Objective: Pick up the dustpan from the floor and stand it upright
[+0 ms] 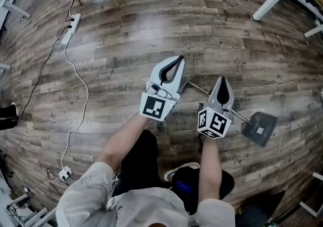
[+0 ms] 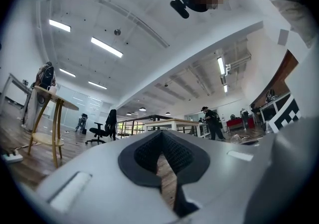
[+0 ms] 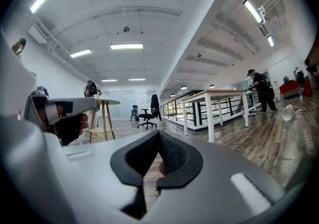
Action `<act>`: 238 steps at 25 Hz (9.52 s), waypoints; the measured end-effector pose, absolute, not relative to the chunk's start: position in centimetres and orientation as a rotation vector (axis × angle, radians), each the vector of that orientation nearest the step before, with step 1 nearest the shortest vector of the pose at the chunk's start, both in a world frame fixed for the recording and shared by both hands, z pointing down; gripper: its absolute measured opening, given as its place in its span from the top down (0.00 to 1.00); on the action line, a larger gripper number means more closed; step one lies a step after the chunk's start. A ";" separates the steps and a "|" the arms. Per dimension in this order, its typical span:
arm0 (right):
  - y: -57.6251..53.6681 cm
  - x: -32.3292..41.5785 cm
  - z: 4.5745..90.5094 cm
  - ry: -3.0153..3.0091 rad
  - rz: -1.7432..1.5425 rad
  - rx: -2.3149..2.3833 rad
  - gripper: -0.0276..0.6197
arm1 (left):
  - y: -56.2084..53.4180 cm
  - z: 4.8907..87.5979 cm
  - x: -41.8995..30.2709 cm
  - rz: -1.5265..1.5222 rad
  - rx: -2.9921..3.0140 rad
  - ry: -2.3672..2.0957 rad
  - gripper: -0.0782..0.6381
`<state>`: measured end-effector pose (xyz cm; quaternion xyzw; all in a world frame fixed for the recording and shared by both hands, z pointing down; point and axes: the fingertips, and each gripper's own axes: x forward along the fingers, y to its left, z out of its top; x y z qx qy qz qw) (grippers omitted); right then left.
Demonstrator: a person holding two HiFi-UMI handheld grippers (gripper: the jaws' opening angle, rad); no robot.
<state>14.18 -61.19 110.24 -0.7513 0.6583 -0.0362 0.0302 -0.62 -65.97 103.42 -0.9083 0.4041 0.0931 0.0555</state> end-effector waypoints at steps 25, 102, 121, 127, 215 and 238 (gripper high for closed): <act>-71.6 14.0 182.9 2.015 -0.356 -2.462 0.95 | -78.1 171.2 2.4 0.194 -2.826 1.116 0.86; -69.5 7.0 155.9 1.931 -1.409 -1.776 0.83 | -71.9 138.7 1.0 0.373 -2.748 1.159 0.86; -66.9 10.1 135.5 1.912 -1.253 -1.349 0.82 | -70.7 130.4 4.2 0.322 -2.758 1.287 0.86; -68.7 9.5 130.4 1.918 -1.180 -1.248 0.82 | -73.7 128.8 3.7 0.354 -2.701 1.328 0.86; -45.7 27.0 87.0 1.879 -0.126 -2.202 0.95 | -52.0 88.1 12.9 0.161 -2.883 1.236 0.86; -41.9 4.8 -23.8 1.961 -0.046 -2.233 0.95 | -46.3 -25.5 -8.7 0.217 -2.861 1.176 0.86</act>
